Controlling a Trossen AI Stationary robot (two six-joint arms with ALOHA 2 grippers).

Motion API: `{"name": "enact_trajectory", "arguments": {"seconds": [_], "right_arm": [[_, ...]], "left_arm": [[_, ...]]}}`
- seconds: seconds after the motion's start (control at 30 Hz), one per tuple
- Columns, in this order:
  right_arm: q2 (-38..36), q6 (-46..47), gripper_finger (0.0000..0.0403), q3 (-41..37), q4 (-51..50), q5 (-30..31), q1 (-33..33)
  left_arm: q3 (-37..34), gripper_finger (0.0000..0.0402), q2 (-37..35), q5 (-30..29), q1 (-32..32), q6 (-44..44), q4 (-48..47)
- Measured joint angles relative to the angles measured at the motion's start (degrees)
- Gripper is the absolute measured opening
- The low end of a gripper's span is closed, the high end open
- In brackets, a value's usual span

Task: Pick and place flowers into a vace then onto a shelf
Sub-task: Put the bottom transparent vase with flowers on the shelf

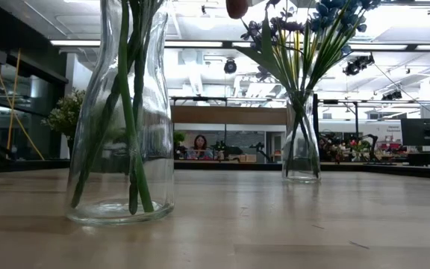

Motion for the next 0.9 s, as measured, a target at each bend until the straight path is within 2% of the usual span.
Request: {"name": "enact_trajectory", "arguments": {"seconds": [0.47, 0.7, 0.9], "right_arm": [[0.00, 0.20, 0.0156, 0.00, 0.11, -0.53, 0.00], [0.00, -0.01, 0.0152, 0.00, 0.13, -0.59, -0.01], [0.00, -0.42, 0.0158, 0.00, 0.13, -0.61, -0.01]], "left_arm": [[-0.01, 0.0356, 3.63, 0.30, 3.17, 0.60, 1.96], [0.01, 0.0354, 3.59, 0.83, 4.19, 9.38, 9.86], [0.01, 0.0353, 3.57, 3.04, 6.65, 13.62, 12.13]]}}
